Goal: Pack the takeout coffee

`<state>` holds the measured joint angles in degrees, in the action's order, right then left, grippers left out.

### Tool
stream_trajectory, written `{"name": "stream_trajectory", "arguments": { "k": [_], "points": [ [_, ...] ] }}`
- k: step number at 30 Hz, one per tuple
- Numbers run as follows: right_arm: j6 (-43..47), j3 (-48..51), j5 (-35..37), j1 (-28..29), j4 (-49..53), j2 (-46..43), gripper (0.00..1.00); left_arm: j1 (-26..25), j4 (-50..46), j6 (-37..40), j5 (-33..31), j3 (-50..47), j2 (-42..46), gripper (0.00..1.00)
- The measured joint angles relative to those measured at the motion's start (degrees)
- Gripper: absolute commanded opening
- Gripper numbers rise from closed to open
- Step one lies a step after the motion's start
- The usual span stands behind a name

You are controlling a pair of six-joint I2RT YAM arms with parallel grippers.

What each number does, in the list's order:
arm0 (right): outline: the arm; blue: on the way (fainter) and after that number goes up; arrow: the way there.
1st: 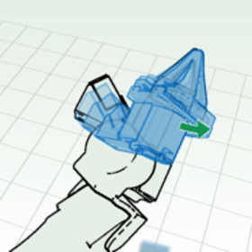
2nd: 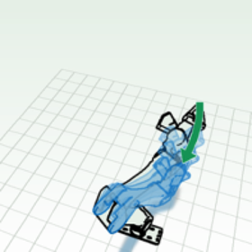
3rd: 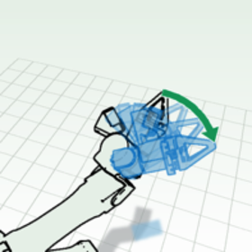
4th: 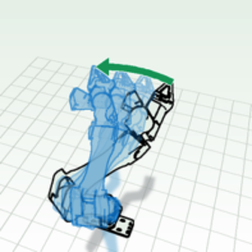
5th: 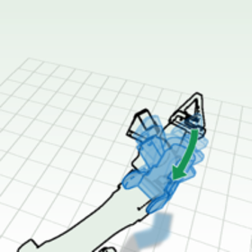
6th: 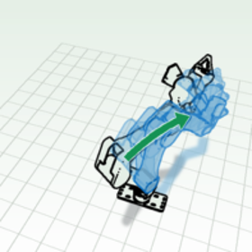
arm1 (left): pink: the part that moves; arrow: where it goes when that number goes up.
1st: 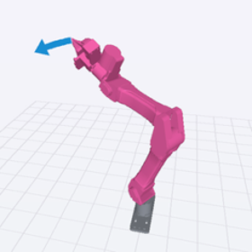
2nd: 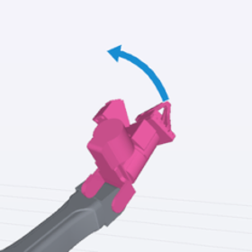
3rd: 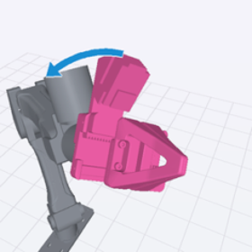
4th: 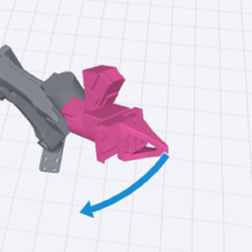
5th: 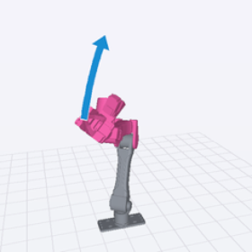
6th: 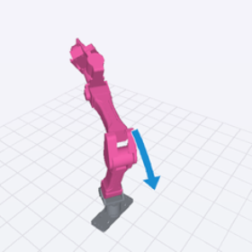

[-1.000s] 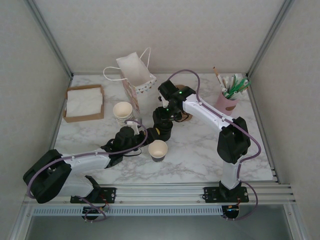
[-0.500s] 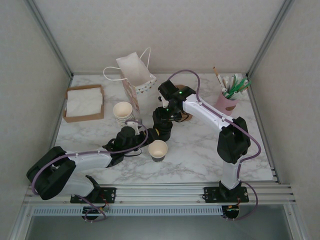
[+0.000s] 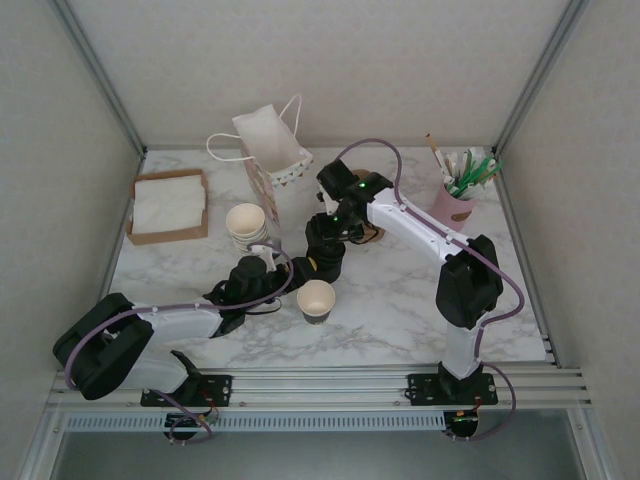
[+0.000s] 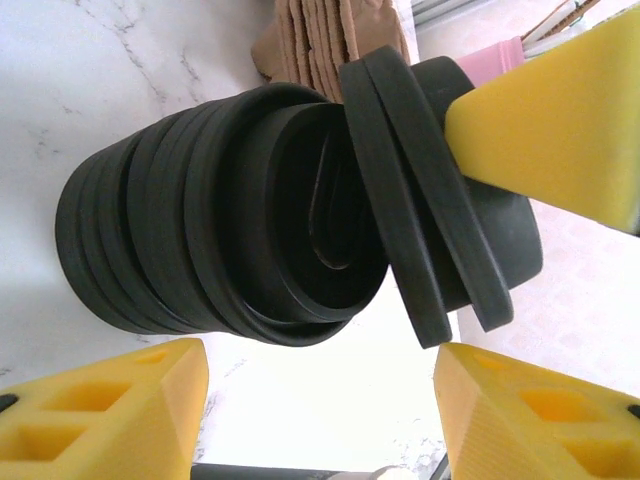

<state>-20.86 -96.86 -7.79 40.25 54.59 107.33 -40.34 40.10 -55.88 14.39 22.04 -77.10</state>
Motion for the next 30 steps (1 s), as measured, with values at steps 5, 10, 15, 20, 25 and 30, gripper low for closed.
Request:
{"name": "stream_trajectory", "arguments": {
  "k": [5, 10, 15, 20, 25, 30],
  "points": [
    [0.0, 0.31, 0.0, 0.0, -0.04, 0.0, 0.7, 0.0, 1.81, -0.44, 0.46, -0.33, 0.02, 0.64],
    [0.0, 0.61, -0.02, 0.0, -0.11, 0.0, 0.7, 0.0, 2.82, -1.01, 0.9, -0.42, 0.0, 0.68],
    [-0.17, 0.61, -0.44, 0.0, -0.22, 0.0, 0.7, 0.0, 3.87, -1.2, 0.92, -0.42, -0.74, 0.67],
    [-0.39, 0.68, -1.31, 0.0, -0.46, 0.0, 0.7, 0.0, 3.91, -1.22, 1.05, -0.42, -2.05, 0.65],
    [-0.57, 0.9, -1.46, 0.0, -0.68, -0.22, 0.7, 0.0, 4.48, -1.22, 1.05, -0.42, -3.02, 0.65],
    [-0.66, 1.22, -1.51, 0.0, -0.96, -0.33, 0.7, 0.0, 4.92, -1.36, 1.03, -0.42, -3.23, 0.71]
  ]
}}
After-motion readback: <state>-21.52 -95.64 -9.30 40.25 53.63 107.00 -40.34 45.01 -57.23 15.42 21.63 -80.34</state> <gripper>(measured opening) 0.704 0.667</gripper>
